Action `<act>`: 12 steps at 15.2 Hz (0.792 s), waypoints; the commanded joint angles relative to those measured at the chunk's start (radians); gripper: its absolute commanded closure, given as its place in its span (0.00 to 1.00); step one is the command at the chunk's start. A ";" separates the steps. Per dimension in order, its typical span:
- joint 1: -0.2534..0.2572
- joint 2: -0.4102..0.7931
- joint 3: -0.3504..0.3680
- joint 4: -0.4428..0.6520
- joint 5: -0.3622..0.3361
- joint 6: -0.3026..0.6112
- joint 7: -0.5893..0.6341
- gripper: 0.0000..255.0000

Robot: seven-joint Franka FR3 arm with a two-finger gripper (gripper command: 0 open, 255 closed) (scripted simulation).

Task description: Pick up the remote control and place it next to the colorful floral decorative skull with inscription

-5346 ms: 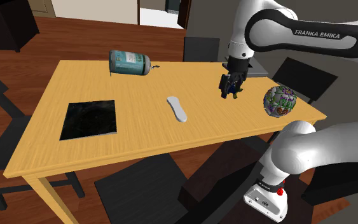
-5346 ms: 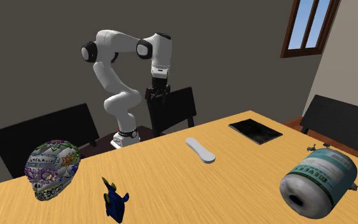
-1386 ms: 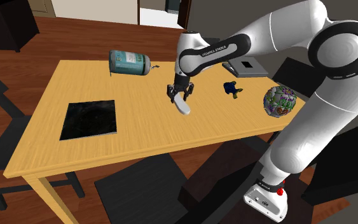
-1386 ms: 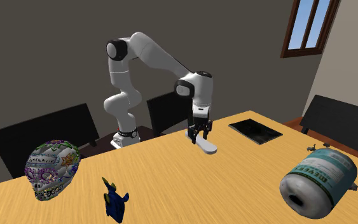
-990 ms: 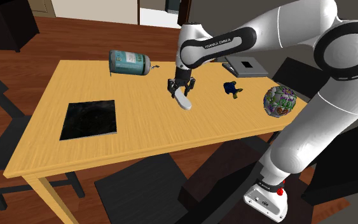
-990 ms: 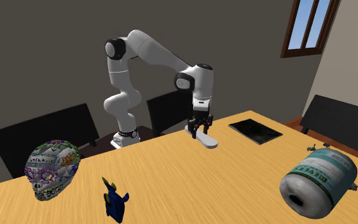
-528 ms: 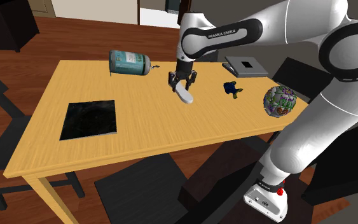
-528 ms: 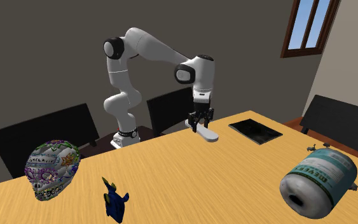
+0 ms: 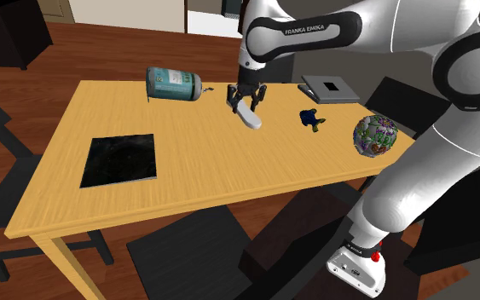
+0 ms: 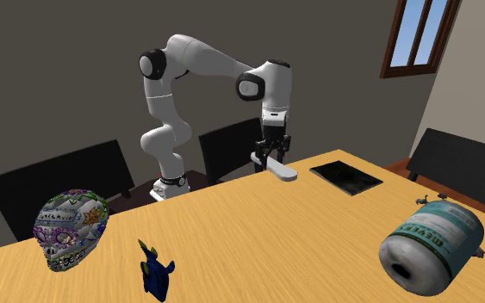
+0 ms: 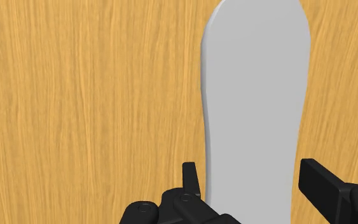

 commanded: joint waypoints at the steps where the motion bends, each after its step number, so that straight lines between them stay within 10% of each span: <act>1: 0.000 -0.005 0.000 0.023 0.001 -0.028 -0.001 1.00; 12: -0.001 -0.011 -0.001 0.165 0.001 -0.176 -0.004 1.00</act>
